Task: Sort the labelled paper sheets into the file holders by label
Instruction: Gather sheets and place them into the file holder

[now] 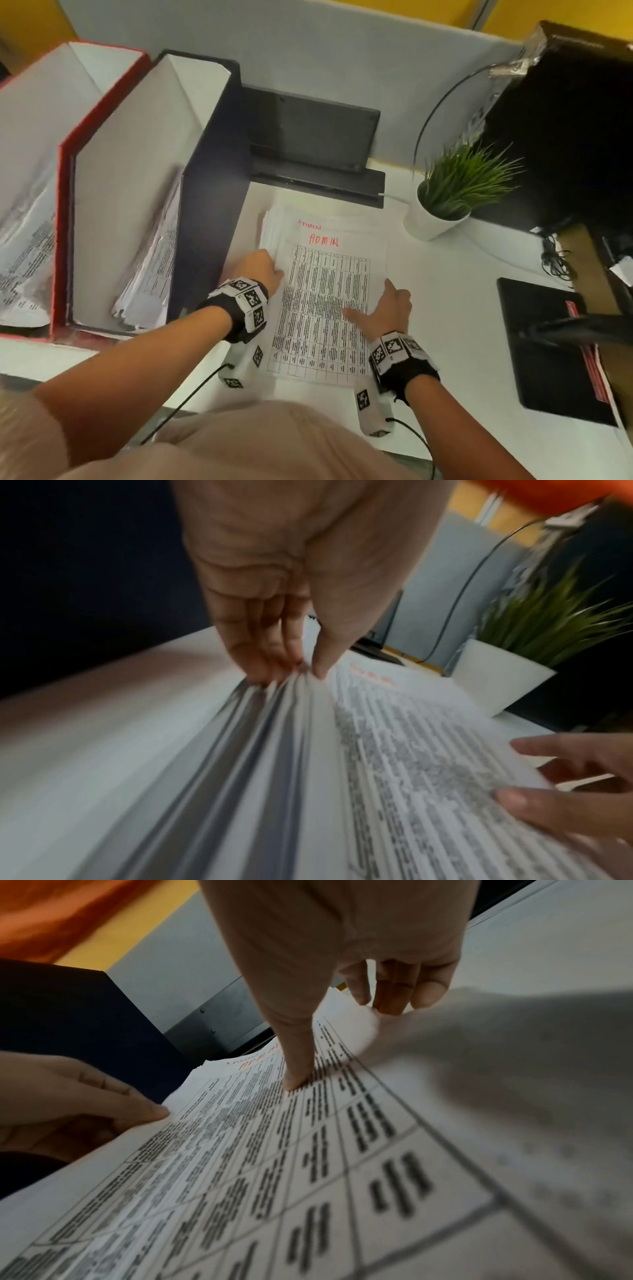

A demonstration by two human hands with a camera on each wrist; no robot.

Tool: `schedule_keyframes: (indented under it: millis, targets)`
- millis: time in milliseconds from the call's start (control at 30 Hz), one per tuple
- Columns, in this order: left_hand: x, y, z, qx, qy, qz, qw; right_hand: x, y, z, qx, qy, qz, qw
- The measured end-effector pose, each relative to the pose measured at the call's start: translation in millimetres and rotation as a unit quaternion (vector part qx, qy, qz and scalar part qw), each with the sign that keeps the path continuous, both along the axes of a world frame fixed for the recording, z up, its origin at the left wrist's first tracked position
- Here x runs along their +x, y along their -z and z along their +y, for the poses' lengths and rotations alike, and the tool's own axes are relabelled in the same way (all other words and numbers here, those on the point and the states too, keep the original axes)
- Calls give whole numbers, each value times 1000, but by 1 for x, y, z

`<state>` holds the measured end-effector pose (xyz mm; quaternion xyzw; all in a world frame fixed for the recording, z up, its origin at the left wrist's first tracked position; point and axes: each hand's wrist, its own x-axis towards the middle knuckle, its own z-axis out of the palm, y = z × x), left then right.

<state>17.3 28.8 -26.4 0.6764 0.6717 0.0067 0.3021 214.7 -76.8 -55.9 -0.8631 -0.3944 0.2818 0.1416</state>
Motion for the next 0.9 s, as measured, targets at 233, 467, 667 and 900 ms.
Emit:
schedule_keyframes:
  millis: [233,467,667,900]
  targets:
    - [2,-4,3,11,-63,-59,996,0,-2,1,-19,-31,-18,999]
    - [5,-12,-10,126,7,-42,991,-3,-4,4,56,-40,-30,997]
    - [-4,-9,-21,242,57,-217,944,-2,-4,7,114,33,134,984]
    - [-13,-2,-20,69,-51,-357,930,12,-11,6,192,162,237,938]
